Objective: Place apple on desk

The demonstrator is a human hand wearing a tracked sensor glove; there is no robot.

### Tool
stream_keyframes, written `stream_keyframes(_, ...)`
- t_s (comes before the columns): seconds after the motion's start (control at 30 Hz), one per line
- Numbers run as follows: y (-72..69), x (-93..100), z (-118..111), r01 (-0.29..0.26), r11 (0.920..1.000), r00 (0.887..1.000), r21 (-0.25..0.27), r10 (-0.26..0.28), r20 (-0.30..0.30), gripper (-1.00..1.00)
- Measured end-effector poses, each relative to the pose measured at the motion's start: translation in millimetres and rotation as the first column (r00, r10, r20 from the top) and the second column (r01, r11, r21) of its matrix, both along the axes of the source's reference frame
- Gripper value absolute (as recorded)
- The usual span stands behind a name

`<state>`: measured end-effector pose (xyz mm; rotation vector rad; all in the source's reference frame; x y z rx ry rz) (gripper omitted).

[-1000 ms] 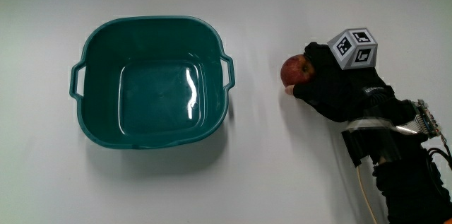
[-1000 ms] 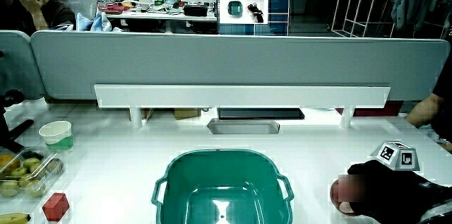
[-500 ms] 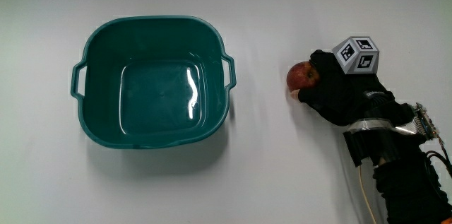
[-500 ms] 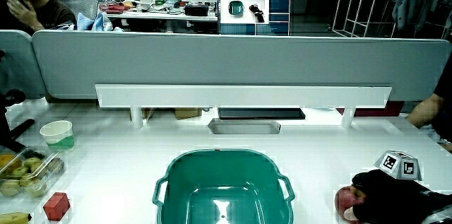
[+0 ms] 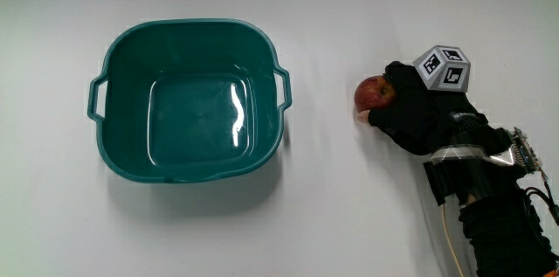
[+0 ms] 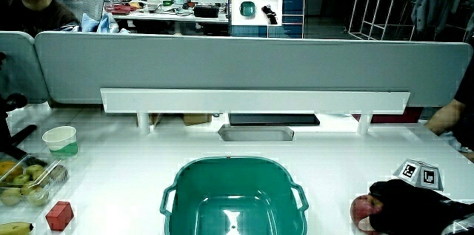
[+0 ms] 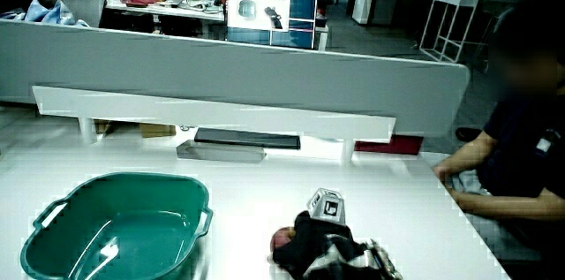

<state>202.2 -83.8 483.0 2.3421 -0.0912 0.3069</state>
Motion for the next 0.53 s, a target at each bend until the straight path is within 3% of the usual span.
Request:
stream_keyframes(0.13, 1.6, 1.6, 8, 0.005, 0.9993, 0.999, -0.036, -0.006, -0.043, -0.41)
stream_keyframes(0.2, 2.8, 2.0, 3, -0.006, 0.9988, 1.0, -0.048, 0.007, 0.013, -0.5)
stream_keyframes(0.3, 2.2, 3.9, -8, -0.023, 0.9997, 1.0, -0.007, 0.023, -0.01, -0.64)
stream_keyframes(0.37, 5.5, -6.2, -29, 0.008, 0.9994, 1.0, 0.034, -0.008, 0.01, -0.73)
stream_keyframes(0.43, 11.6, -18.9, -47, 0.059, 0.9912, 0.998, 0.119, -0.058, -0.015, -0.82)
stream_keyframes(0.47, 16.4, -28.6, -62, 0.104, 0.9782, 0.994, 0.18, -0.099, -0.039, -0.86)
stream_keyframes(0.5, 22.2, -39.9, -79, 0.144, 0.9664, 0.99, 0.213, -0.142, -0.025, -0.91)
stream_keyframes(0.53, 27.3, -45.3, -82, 0.155, 0.9634, 0.988, 0.219, -0.155, -0.017, -0.95)
